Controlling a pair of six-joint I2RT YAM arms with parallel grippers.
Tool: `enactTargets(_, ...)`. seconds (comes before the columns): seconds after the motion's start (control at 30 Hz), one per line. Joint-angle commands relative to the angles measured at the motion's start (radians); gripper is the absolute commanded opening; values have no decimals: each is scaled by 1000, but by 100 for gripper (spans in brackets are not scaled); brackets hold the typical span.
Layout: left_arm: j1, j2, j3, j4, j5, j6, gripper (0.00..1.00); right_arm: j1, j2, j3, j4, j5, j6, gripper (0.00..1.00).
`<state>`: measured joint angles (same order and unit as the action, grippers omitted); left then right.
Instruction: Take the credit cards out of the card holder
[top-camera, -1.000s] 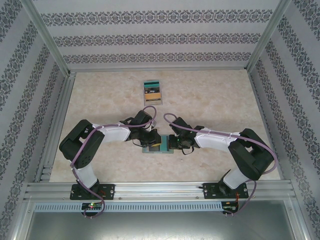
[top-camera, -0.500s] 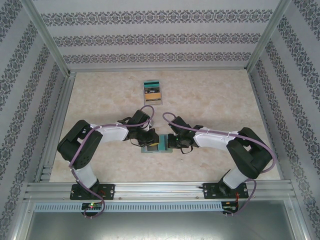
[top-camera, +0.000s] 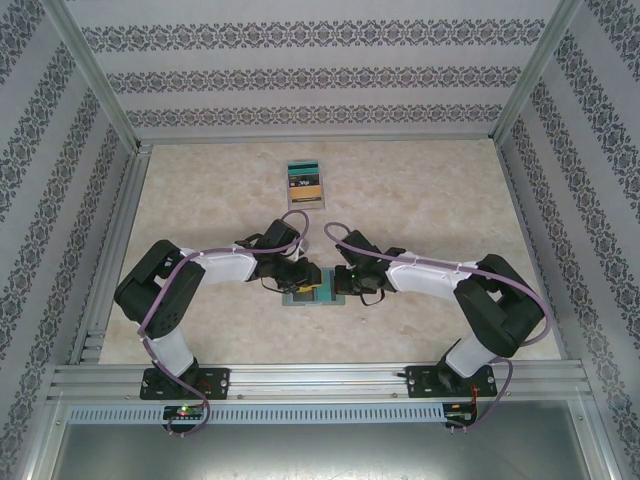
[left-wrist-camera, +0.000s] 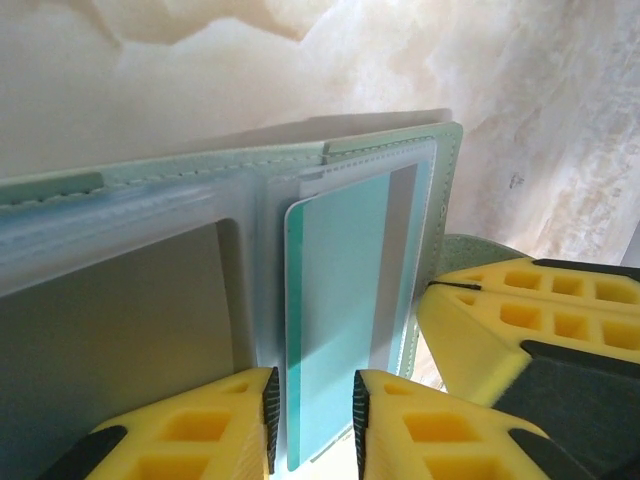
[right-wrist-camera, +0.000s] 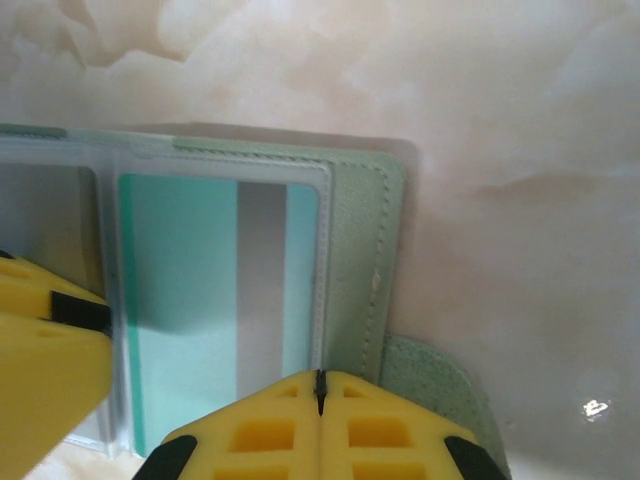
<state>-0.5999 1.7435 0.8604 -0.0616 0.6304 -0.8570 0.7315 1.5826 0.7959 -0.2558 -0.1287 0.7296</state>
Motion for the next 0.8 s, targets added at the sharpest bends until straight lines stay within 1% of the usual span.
enactTargets(0.0, 6, 27, 5, 4, 1, -7, 28, 18, -13, 44, -17, -5, -17, 5)
enactTargets(0.1, 6, 33, 6, 1, 0, -6, 25, 23, -4, 61, -17, -9, -21, 5)
enactTargets(0.37, 5, 43, 15, -24, -9, 1, 24, 22, 62, 47, -32, -1, -15, 4)
enactTargets(0.77, -4, 47, 47, -151, -77, 44, 21, 22, 6, 43, -66, 33, -24, 5)
